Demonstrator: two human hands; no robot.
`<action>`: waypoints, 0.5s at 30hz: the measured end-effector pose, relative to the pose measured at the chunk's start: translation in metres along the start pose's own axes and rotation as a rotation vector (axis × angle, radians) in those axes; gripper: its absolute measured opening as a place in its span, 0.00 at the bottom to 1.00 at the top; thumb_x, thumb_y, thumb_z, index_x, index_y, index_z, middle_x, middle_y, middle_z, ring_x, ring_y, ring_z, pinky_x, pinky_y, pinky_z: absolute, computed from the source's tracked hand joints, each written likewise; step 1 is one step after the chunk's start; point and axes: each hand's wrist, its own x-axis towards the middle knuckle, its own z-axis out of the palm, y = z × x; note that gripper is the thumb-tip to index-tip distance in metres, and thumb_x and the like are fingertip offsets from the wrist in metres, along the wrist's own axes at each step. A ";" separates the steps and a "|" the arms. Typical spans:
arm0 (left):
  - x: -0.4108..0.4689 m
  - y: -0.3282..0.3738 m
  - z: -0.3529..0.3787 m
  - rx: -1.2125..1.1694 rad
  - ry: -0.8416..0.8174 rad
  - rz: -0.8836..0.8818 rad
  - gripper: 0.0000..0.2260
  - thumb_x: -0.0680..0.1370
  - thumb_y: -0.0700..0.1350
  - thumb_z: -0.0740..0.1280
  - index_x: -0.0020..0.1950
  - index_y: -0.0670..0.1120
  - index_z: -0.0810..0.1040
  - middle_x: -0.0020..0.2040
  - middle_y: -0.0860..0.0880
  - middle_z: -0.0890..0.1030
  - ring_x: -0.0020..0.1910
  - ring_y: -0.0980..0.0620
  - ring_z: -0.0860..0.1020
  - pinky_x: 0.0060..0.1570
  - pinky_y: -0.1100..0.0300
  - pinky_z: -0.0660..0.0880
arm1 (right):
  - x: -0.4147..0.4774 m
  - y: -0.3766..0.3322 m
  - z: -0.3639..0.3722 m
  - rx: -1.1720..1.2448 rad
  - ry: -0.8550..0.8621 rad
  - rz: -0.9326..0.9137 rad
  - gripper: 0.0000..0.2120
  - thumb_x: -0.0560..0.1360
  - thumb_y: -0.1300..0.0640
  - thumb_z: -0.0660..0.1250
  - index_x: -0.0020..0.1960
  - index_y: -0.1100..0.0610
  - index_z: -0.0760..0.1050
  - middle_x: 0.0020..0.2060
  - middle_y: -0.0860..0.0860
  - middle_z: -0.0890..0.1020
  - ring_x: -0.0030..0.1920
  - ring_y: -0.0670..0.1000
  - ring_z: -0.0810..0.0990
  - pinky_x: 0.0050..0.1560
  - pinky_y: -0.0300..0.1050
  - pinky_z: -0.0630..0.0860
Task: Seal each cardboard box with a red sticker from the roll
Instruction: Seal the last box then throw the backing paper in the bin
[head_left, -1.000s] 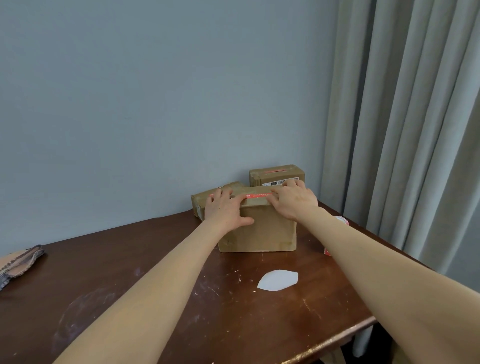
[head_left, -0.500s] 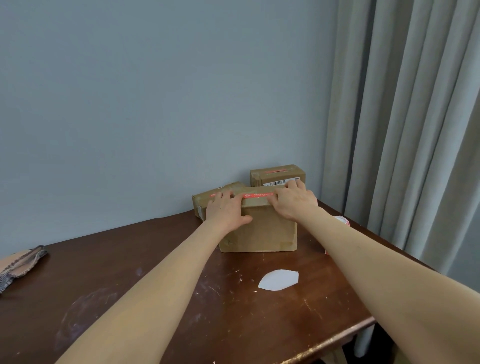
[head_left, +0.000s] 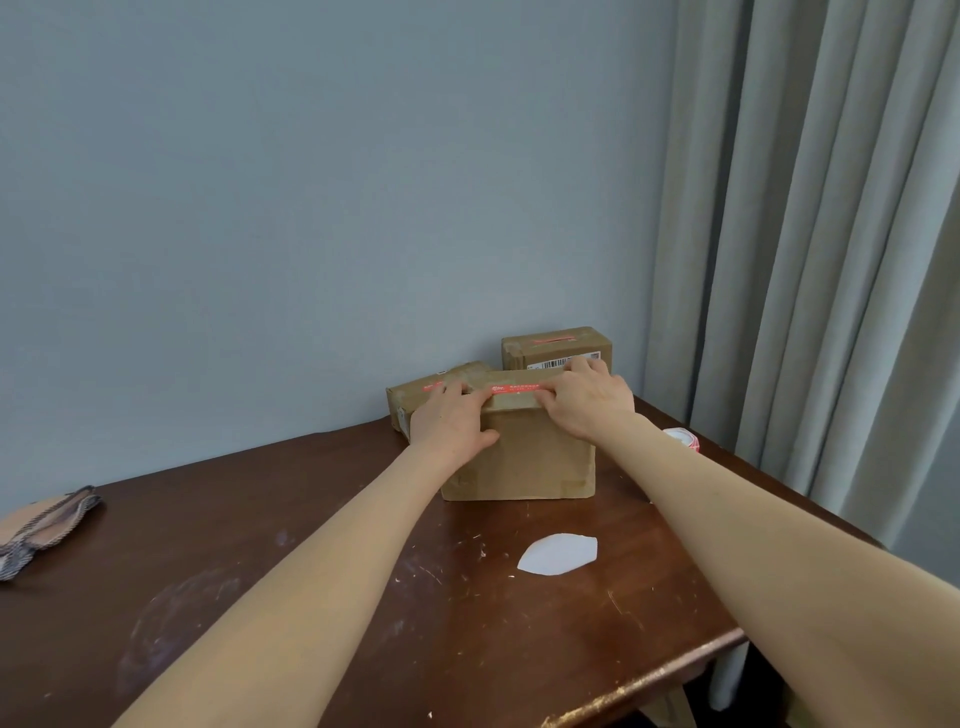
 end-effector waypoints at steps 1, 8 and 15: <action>-0.001 0.000 0.000 -0.002 0.001 -0.002 0.27 0.76 0.57 0.65 0.73 0.55 0.64 0.68 0.48 0.69 0.67 0.48 0.67 0.54 0.53 0.74 | -0.001 0.000 0.000 0.006 -0.002 0.003 0.22 0.81 0.43 0.51 0.67 0.50 0.74 0.65 0.55 0.71 0.67 0.58 0.65 0.63 0.55 0.67; -0.006 -0.005 -0.011 -0.094 -0.001 -0.026 0.23 0.76 0.54 0.66 0.71 0.53 0.70 0.66 0.49 0.70 0.64 0.49 0.70 0.54 0.54 0.74 | -0.008 0.006 -0.005 0.032 -0.028 0.078 0.24 0.80 0.43 0.52 0.68 0.54 0.71 0.67 0.56 0.68 0.69 0.60 0.64 0.64 0.56 0.66; -0.007 -0.008 -0.013 -0.107 -0.002 -0.002 0.30 0.74 0.56 0.68 0.75 0.54 0.62 0.72 0.47 0.65 0.71 0.47 0.63 0.64 0.51 0.68 | -0.014 0.004 -0.008 0.100 -0.030 0.000 0.24 0.80 0.42 0.54 0.71 0.51 0.68 0.69 0.57 0.67 0.70 0.59 0.63 0.65 0.57 0.67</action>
